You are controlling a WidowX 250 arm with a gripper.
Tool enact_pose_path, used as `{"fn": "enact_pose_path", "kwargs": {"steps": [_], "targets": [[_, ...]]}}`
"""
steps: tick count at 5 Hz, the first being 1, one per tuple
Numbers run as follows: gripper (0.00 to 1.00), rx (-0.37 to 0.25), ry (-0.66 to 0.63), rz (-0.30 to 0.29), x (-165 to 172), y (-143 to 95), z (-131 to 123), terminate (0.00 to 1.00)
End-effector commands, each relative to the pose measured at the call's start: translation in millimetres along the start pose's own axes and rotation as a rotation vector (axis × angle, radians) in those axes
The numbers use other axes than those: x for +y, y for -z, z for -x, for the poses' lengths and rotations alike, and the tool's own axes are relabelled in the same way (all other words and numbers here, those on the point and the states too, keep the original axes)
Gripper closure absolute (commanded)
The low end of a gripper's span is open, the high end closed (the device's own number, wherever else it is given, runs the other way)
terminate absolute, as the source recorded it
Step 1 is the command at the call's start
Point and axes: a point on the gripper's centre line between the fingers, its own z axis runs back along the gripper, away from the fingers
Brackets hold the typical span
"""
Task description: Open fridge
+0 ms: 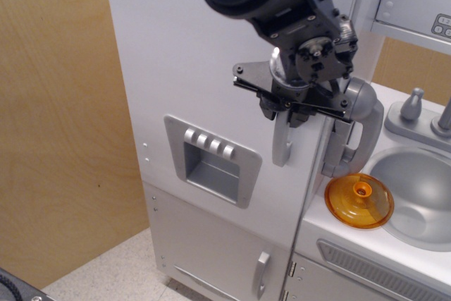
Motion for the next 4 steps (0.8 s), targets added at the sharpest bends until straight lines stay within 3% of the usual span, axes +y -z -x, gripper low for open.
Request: {"fn": "enact_pose_path", "kwargs": {"steps": [1,2,3,4], "targets": [[1.00,0.035,0.069,0.054,14.3,-29.9,25.7,0.00],[1.00,0.054,0.104,0.054,23.9,-37.8,44.0,0.00],[0.00,0.160,0.081,0.030,31.3,-50.3,57.3,0.00],[0.00,0.236,0.062,0.030,29.3,-65.7,75.8,0.00]]}}
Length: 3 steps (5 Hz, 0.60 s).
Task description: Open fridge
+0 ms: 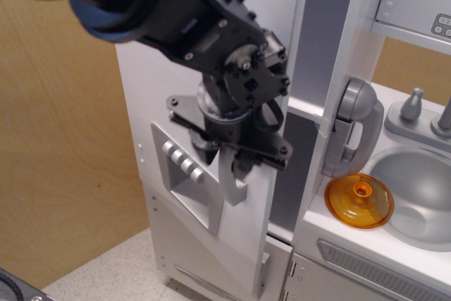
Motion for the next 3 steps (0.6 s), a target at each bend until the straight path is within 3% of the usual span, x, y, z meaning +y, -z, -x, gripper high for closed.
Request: {"fn": "enact_pose_path", "kwargs": {"steps": [1,2,3], "targets": [[0.00,0.065,0.013,0.006,-19.8,-30.1,31.7,0.00],[0.00,0.076,0.038,0.064,-41.9,-26.6,29.2,0.00],[0.00,0.045,0.056,0.083,-61.8,-24.1,16.6,0.00]]}}
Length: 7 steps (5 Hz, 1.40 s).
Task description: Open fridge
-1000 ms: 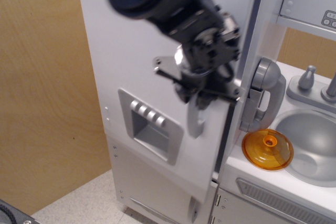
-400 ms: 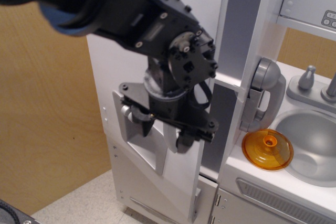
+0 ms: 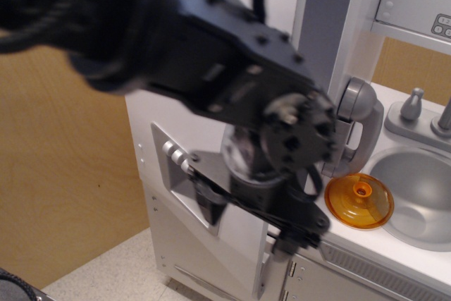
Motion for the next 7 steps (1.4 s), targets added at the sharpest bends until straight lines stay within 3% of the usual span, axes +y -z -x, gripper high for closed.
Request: {"fn": "enact_pose_path", "kwargs": {"steps": [1,2,3,4,5,7], "targets": [[0.00,-0.077,0.022,0.051,-42.1,-3.4,-41.2,0.00],[0.00,-0.066,0.001,0.071,-56.9,5.8,-57.4,0.00],[0.00,-0.103,-0.031,0.088,-70.2,7.8,-75.2,0.00],[0.00,-0.118,-0.051,0.095,-71.7,7.8,-89.8,0.00],[0.00,-0.174,-0.089,0.065,-59.2,4.4,-104.3,0.00],[0.00,-0.165,0.067,0.015,-27.9,-2.8,-119.4,0.00]]}}
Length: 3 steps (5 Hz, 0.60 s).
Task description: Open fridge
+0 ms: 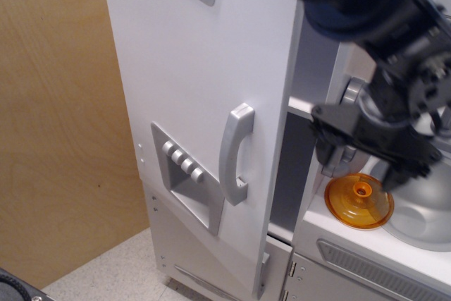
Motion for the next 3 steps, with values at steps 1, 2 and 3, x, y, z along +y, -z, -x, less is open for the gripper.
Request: {"fn": "enact_pose_path", "kwargs": {"steps": [1,2,3], "targets": [[0.00,-0.045,0.089,0.049,33.2,-26.8,-19.3,0.00],[0.00,-0.009,0.117,0.062,39.7,-30.8,-0.9,0.00],[0.00,-0.022,0.136,0.059,43.0,-34.9,24.3,0.00]]}}
